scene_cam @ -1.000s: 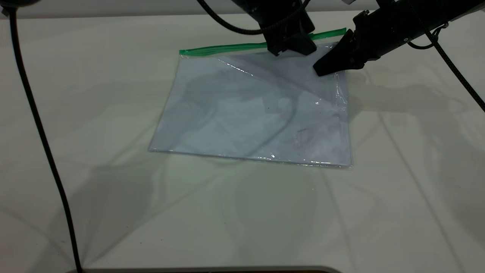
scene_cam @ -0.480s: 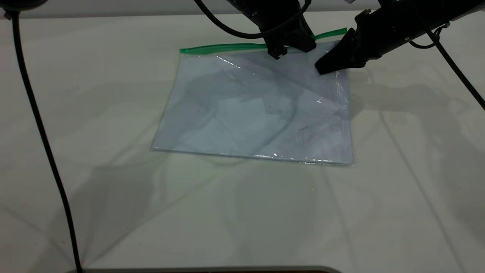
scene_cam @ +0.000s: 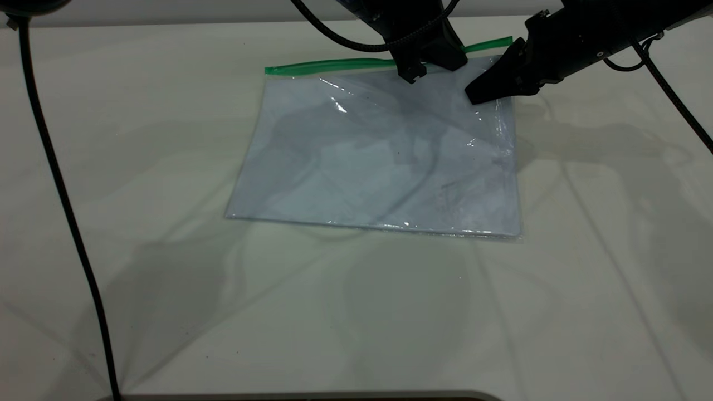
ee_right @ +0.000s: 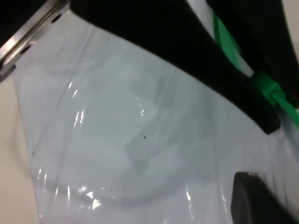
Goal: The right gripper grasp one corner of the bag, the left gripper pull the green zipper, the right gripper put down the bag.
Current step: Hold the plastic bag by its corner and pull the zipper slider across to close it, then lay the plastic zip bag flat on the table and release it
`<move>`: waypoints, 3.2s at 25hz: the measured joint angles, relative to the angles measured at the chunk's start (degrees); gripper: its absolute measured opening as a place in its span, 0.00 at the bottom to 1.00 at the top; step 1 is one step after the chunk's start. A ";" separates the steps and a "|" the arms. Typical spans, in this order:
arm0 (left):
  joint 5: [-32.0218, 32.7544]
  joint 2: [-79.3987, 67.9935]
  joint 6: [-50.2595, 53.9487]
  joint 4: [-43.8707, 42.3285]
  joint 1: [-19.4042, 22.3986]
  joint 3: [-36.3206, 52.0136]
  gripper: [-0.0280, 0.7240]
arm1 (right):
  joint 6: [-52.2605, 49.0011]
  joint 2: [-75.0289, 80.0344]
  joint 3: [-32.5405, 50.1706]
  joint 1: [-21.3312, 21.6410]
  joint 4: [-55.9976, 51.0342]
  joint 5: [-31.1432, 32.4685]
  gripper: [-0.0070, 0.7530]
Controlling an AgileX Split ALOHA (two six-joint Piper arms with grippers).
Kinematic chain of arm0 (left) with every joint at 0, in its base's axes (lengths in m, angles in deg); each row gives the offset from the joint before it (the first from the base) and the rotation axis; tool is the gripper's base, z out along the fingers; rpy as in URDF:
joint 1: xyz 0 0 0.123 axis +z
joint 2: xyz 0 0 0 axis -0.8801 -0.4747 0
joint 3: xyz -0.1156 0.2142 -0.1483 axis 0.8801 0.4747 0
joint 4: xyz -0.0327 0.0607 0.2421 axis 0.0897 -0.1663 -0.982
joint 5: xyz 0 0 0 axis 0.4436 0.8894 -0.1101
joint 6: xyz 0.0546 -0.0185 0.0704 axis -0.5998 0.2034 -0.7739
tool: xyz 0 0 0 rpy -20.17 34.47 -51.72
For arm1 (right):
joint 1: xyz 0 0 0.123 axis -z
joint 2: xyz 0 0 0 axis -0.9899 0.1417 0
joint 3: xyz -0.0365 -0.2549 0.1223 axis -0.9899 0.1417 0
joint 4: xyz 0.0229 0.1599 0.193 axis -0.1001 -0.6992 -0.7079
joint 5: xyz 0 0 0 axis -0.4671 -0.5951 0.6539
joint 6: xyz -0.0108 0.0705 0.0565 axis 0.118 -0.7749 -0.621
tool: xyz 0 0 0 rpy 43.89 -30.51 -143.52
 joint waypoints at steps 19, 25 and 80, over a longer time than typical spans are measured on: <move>5.45 0.00 0.06 2.83 3.24 -0.05 0.11 | -1.54 0.00 0.00 0.96 -1.57 3.05 0.06; 6.95 0.00 0.83 2.94 4.83 -0.05 0.11 | -2.09 -0.06 0.00 0.96 -2.23 3.61 0.06; 20.38 0.00 14.40 -5.05 15.93 -0.28 0.31 | -8.57 -0.11 0.00 4.52 3.26 5.29 0.06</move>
